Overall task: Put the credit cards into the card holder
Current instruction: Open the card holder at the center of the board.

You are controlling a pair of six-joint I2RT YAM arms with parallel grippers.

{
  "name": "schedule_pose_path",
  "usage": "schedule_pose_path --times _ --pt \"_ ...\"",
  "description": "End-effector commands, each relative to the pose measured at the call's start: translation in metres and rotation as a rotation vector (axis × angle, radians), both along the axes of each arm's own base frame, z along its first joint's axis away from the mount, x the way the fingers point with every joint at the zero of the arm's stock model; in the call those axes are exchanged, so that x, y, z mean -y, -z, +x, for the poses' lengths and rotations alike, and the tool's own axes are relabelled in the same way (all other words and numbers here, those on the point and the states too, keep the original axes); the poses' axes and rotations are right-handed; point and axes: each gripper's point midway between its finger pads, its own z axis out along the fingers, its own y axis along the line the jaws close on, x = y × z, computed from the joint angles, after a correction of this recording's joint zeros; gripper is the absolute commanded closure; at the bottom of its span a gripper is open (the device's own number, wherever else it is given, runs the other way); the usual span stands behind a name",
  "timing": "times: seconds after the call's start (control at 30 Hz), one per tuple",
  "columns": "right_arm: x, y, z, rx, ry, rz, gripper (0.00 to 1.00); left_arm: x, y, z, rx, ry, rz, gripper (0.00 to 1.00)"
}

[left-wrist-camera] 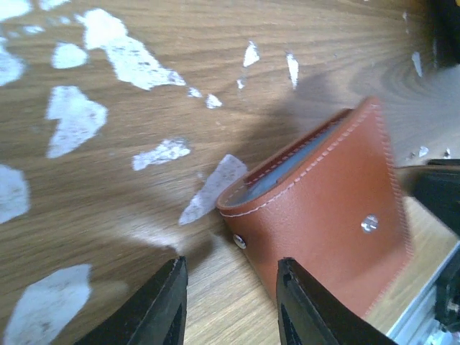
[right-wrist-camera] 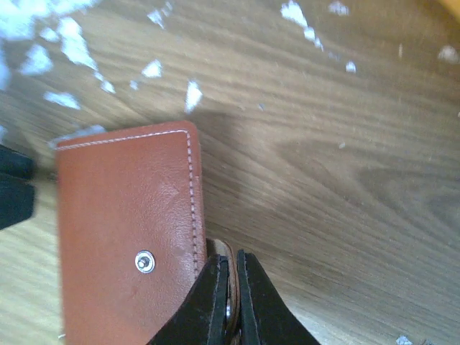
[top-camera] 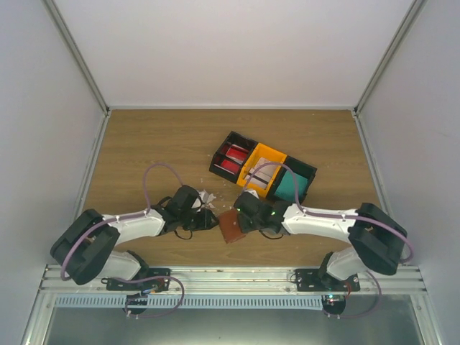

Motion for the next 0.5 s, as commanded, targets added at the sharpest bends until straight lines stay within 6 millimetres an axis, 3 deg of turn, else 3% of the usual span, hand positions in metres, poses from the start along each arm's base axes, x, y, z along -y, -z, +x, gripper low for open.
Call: schedule_pose_path --times 0.0,0.2,0.47 --pt "-0.016 -0.039 0.009 0.081 -0.025 0.123 0.99 -0.030 0.013 -0.004 -0.018 -0.087 0.130 0.60" --pt "-0.030 -0.078 0.001 0.069 -0.070 0.235 1.00 -0.042 -0.019 0.008 0.065 -0.184 0.113 0.52" --pt "-0.052 -0.094 -0.003 0.052 -0.142 0.308 1.00 -0.065 -0.052 0.014 0.164 -0.316 0.096 0.49"
